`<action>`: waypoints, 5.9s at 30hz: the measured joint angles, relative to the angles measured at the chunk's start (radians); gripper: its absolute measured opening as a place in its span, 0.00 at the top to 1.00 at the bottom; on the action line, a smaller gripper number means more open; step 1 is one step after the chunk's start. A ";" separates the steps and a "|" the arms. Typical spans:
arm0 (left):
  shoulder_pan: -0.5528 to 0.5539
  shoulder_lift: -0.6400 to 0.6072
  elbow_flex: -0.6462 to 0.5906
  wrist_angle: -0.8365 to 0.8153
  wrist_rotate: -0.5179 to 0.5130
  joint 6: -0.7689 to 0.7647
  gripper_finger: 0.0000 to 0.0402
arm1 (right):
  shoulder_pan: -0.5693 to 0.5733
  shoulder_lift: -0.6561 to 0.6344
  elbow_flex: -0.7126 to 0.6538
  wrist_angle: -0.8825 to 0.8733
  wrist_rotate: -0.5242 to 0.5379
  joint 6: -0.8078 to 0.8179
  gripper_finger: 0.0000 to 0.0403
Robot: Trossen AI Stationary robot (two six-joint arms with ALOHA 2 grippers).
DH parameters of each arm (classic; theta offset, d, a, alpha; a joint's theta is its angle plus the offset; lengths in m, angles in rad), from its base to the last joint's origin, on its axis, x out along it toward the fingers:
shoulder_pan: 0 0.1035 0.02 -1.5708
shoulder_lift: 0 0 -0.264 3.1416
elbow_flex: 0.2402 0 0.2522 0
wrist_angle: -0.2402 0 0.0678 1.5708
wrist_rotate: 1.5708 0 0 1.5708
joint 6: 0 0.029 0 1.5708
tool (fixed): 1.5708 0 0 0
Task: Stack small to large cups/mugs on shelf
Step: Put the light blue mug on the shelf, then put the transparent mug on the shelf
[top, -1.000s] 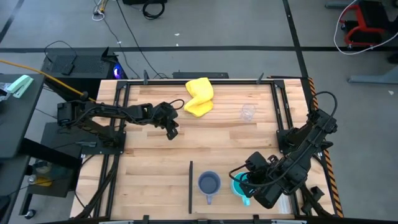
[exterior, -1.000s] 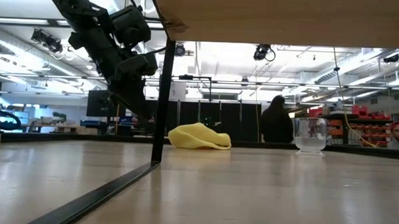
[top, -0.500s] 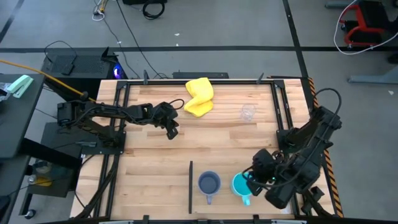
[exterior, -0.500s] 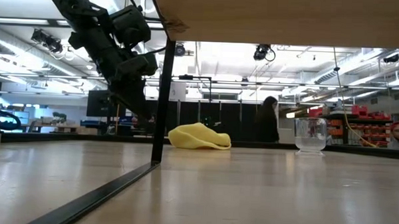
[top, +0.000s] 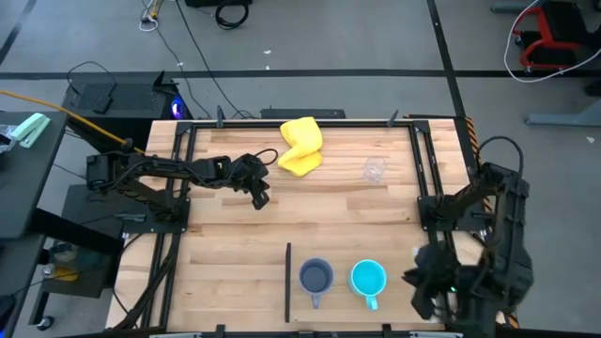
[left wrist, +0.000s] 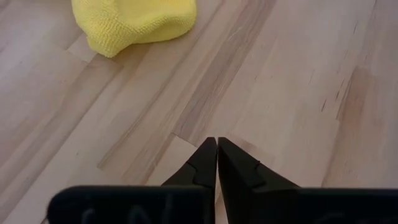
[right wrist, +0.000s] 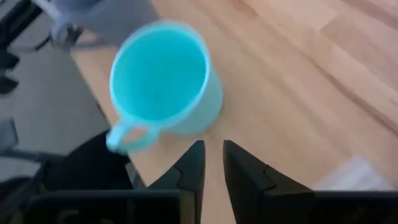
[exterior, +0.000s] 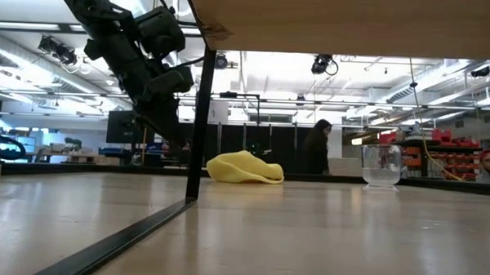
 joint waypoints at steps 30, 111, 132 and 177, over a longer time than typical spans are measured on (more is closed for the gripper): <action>0.000 -0.001 0.000 0.005 -0.007 -0.026 0.94 | -0.067 0.151 -0.002 0.279 0.023 -0.300 0.99; -0.041 0.000 0.000 0.001 -0.007 -0.054 0.96 | -0.494 -0.543 -0.298 -0.001 0.102 -0.239 0.96; -0.039 0.000 0.000 0.105 -0.034 -0.074 0.96 | -1.170 -0.699 -0.420 0.004 -0.080 -0.858 0.73; -0.011 -0.001 0.000 0.091 -0.018 -0.087 0.92 | -1.913 -0.308 -0.773 0.458 -0.629 -1.406 0.77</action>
